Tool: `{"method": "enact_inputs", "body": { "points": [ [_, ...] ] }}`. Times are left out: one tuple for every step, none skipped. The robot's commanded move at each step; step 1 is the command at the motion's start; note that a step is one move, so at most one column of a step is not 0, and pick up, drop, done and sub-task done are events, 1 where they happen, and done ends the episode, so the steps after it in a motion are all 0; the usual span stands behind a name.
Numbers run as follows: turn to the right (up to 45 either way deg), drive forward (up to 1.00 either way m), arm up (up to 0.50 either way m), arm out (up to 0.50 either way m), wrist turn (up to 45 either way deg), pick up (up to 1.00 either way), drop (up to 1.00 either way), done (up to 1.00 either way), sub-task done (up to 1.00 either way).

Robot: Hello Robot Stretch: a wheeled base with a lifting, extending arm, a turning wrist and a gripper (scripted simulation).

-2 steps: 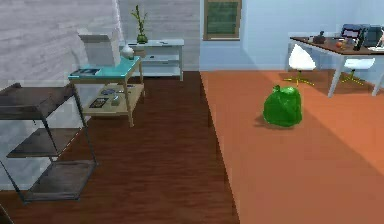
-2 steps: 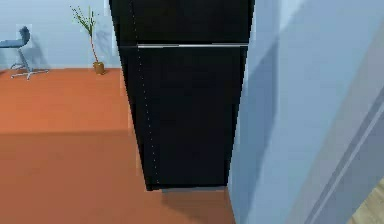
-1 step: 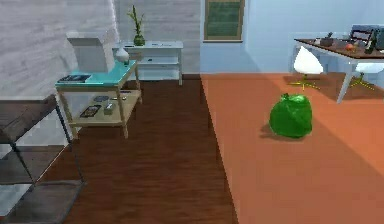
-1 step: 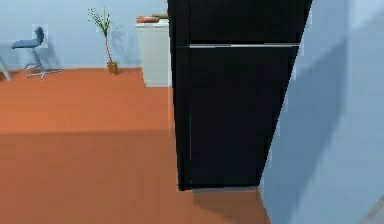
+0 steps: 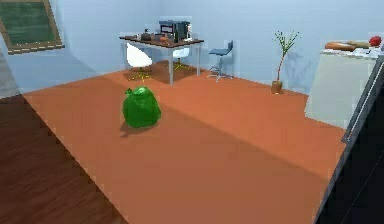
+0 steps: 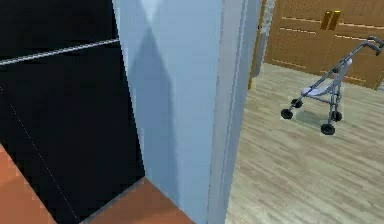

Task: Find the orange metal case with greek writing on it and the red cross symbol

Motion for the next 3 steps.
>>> {"method": "enact_inputs", "body": {
  "points": [
    [15.0, 0.0, 0.0, 0.0, 0.0, 0.0, 0.0, 0.0, 0.0],
    [0.0, 1.0, 0.0, 0.0, 0.0, 0.0, 0.0, 0.0, 0.0],
    [3.0, 0.0, 0.0, 0.0, 0.0, 0.0, 0.0, 0.0, 0.0]
  ]
}}
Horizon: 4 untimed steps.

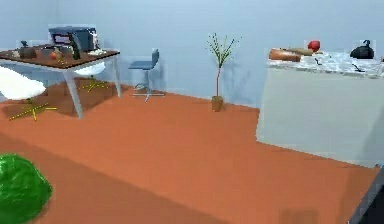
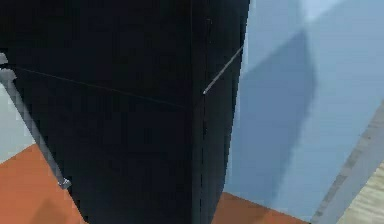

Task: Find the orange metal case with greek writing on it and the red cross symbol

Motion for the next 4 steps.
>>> {"method": "enact_inputs", "body": {
  "points": [
    [0.0, 0.6, 0.0, 0.0, 0.0, 0.0, 0.0, 0.0, 0.0],
    [15.0, 0.0, 0.0, 0.0, 0.0, 0.0, 0.0, 0.0, 0.0],
    [0.0, 0.05, 0.0, 0.0, 0.0, 0.0, 0.0, 0.0, 0.0],
    [0.0, 0.6, 0.0, 0.0, 0.0, 0.0, 0.0, 0.0, 0.0]
  ]
}}
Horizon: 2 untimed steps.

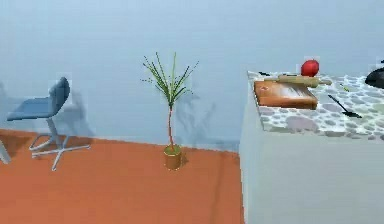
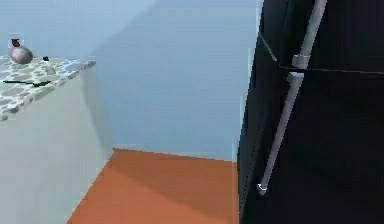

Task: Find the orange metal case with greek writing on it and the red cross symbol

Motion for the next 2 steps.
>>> {"method": "enact_inputs", "body": {
  "points": [
    [45.0, 0.0, 0.0, 0.0, 0.0, 0.0, 0.0, 0.0, 0.0],
    [18.0, 0.0, 0.0, 0.0, 0.0, 0.0, 0.0, 0.0, 0.0]
  ]
}}
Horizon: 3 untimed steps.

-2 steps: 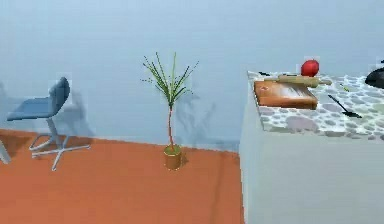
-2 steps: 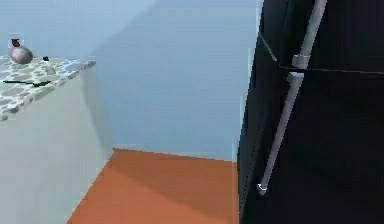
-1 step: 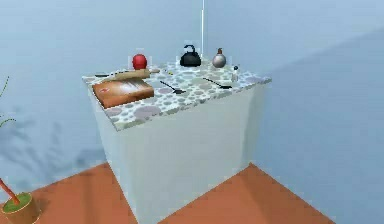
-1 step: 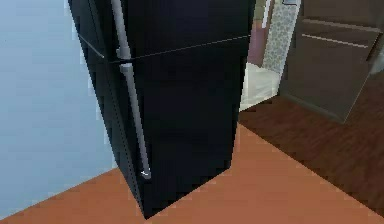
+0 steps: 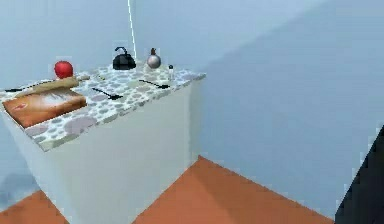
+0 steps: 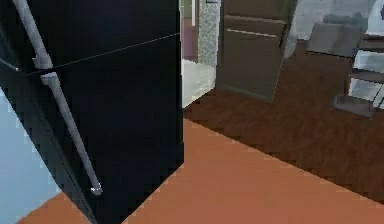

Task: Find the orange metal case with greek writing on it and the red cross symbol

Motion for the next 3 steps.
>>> {"method": "enact_inputs", "body": {
  "points": [
    [0.0, 0.5, 0.0, 0.0, 0.0, 0.0, 0.0, 0.0, 0.0],
    [-45.0, 0.0, 0.0, 0.0, 0.0, 0.0, 0.0, 0.0, 0.0],
    [-9.0, 0.0, 0.0, 0.0, 0.0, 0.0, 0.0, 0.0, 0.0]
  ]
}}
